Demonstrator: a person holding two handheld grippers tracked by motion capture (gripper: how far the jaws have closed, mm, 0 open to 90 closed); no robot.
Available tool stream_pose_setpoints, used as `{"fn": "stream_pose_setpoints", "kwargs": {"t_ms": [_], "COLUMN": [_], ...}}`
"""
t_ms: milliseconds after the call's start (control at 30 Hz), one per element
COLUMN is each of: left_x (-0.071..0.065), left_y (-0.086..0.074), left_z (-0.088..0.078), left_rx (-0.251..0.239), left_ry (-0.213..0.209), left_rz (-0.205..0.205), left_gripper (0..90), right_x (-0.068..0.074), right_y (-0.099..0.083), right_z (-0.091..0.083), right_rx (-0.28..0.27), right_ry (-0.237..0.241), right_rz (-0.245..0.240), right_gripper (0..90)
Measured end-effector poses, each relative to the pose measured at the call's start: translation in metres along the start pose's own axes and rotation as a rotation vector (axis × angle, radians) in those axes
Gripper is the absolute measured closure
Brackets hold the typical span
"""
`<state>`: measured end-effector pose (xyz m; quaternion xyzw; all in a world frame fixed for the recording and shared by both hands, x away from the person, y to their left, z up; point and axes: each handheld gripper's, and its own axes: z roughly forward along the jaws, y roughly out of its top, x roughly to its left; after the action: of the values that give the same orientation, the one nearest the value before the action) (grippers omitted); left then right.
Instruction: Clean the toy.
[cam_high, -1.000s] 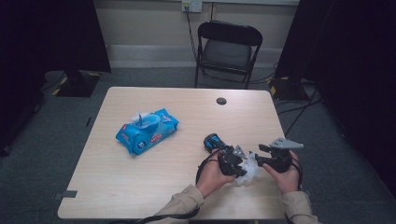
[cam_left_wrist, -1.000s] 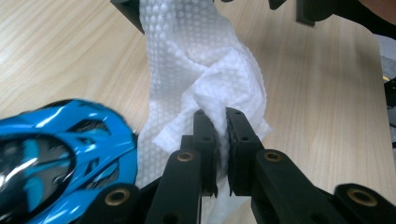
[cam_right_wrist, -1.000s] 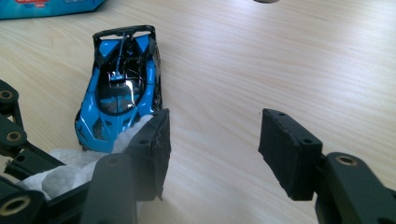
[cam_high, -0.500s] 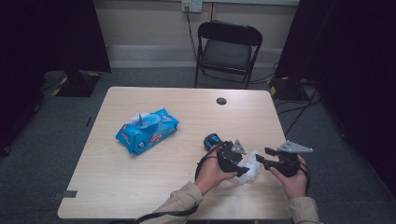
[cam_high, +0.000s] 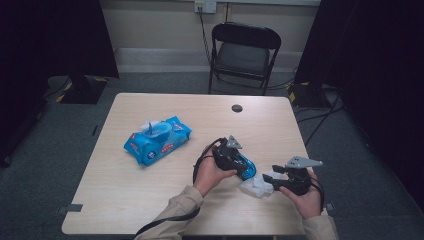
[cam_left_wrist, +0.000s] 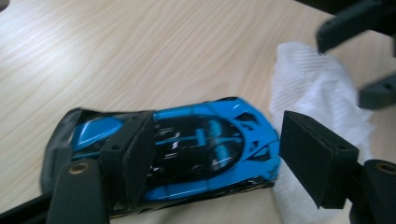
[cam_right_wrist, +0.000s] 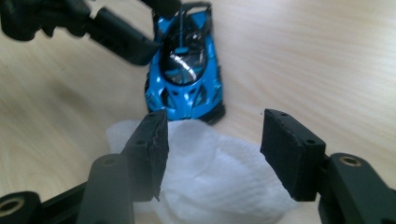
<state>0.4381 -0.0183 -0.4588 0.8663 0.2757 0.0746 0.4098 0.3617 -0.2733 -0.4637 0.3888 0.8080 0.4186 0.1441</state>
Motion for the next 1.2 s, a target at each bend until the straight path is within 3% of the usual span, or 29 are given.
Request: {"fn": "stream_pose_setpoints", "kwargs": {"t_ms": [233,400,567,633,767,867,967,1100,1200], "left_x": [0.013,0.017,0.019,0.019,0.018,0.017,0.015,0.012,0.011], "left_y": [-0.005,-0.008,-0.014,-0.014,-0.013,-0.013,-0.012,-0.013,-0.013], "left_z": [0.002,0.007,0.012,0.012,0.013,0.014,0.015,0.017,0.017], "left_rx": [0.018,0.033,0.014,0.014,0.026,0.033,0.038,0.048,0.046], "left_ry": [0.056,0.069,0.076,0.075,0.078,0.083,0.078,0.089,0.097], "left_rz": [-0.019,-0.018,-0.021,-0.017,-0.003,0.004,0.005,0.032,0.025], "left_gripper": [19.8,18.0,16.3,16.4,15.5,14.2,10.5,7.0,7.2], "right_x": [0.006,0.007,0.008,0.008,0.008,0.008,0.007,-0.003,-0.014], "right_y": [-0.011,-0.017,-0.018,-0.018,-0.016,-0.014,-0.012,-0.009,-0.005], "right_z": [0.013,0.021,0.026,0.027,0.027,0.027,0.027,0.019,0.009], "right_rx": [0.085,0.127,0.148,0.15,0.153,0.161,0.174,0.13,0.077], "right_ry": [0.017,0.023,0.008,0.0,0.003,0.011,0.008,-0.057,-0.11], "right_rz": [-0.028,-0.036,-0.054,-0.055,-0.054,-0.029,-0.008,0.054,0.096], "right_gripper": [39.9,40.7,42.5,45.6,63.7,77.2,81.3,82.6,82.8]}}
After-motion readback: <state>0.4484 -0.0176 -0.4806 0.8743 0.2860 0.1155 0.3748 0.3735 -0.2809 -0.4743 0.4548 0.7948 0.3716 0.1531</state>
